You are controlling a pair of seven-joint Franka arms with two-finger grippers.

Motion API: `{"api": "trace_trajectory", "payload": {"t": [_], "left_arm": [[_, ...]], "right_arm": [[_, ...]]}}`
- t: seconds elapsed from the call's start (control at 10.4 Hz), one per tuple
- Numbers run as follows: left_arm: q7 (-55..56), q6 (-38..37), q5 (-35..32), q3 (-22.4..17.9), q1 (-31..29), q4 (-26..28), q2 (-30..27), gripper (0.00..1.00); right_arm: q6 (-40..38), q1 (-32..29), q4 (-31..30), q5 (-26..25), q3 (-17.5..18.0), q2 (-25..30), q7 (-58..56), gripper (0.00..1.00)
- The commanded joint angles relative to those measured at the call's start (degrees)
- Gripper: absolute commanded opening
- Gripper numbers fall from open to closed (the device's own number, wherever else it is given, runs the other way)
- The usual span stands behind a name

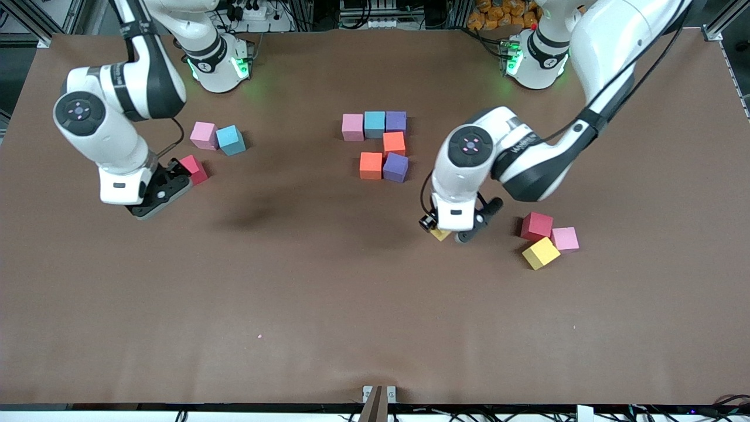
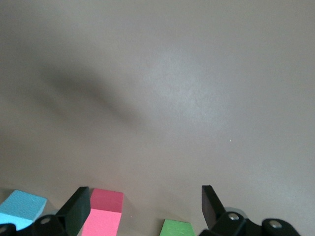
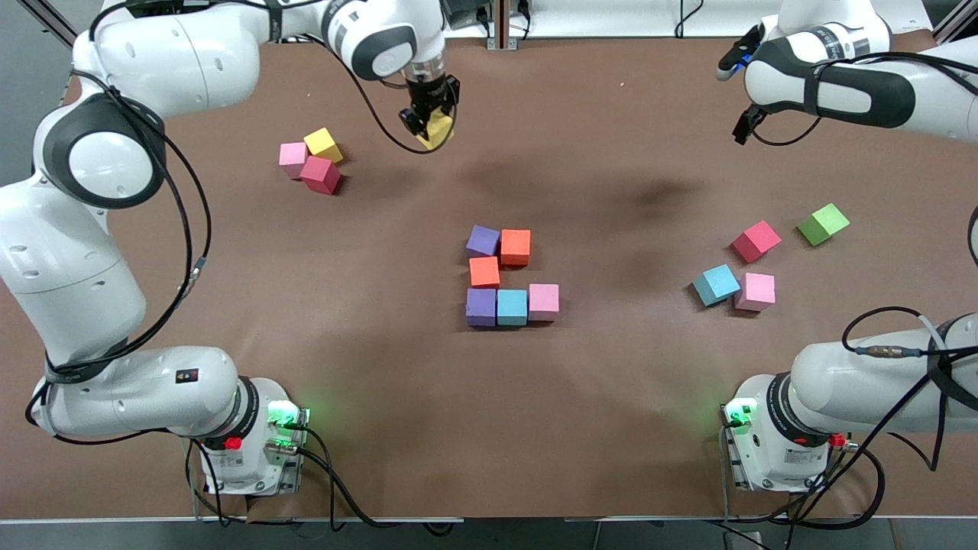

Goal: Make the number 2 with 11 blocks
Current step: 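Carry the yellow cube to the row while the right gripper grasps green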

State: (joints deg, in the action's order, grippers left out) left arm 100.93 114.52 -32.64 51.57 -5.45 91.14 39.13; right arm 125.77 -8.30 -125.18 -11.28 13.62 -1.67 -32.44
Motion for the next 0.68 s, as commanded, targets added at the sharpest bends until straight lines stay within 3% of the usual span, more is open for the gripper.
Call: {"api": "trace_trajectory", "payload": {"t": [0.0,0.58], "left_arm": [[7.58,-0.88,1.69,-0.51,3.59,-1.4,-0.46,0.45],[29.03,-0.79,4.78,-0.6,10.1,-2.37,0.59,0.43]], "right_arm": [[0.79,-3.54,0.55,1.18,0.79,-3.33,-0.95,1.0],[9.76,-14.19,-1.9,0.83,0.71,-11.69,-13.5,1.0]]}}
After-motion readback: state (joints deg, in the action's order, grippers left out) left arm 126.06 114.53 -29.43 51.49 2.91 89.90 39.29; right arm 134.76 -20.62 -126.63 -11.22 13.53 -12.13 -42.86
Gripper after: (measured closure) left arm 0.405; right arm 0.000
